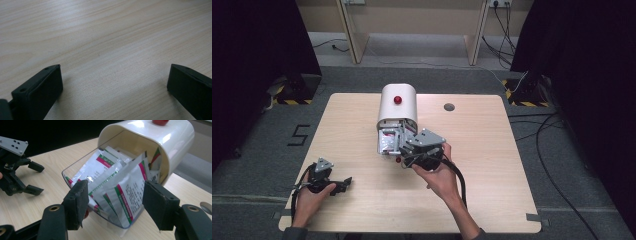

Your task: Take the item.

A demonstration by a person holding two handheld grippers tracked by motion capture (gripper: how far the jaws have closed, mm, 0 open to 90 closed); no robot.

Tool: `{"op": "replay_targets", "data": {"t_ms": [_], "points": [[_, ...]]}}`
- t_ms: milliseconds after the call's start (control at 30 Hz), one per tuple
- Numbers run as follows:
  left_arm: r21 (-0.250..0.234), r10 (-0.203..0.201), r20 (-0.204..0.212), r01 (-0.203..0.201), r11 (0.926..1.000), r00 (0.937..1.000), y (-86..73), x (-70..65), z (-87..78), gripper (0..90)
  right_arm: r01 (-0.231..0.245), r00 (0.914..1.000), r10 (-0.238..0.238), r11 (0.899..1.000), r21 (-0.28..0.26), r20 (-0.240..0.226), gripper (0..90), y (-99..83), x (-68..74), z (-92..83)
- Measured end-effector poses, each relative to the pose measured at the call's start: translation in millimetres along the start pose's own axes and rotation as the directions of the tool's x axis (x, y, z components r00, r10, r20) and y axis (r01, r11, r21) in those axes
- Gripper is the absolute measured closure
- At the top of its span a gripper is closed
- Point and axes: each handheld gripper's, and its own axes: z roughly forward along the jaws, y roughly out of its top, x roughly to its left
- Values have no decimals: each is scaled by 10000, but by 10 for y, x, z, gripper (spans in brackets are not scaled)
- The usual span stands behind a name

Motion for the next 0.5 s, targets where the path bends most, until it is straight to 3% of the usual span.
{"op": "replay_targets", "data": {"t_ms": [500], "points": [[1, 0, 2, 0, 10000, 10000, 0, 0, 0, 0, 257, 9978, -278, 9990, 361, 595, 428, 113, -33, 200]]}}
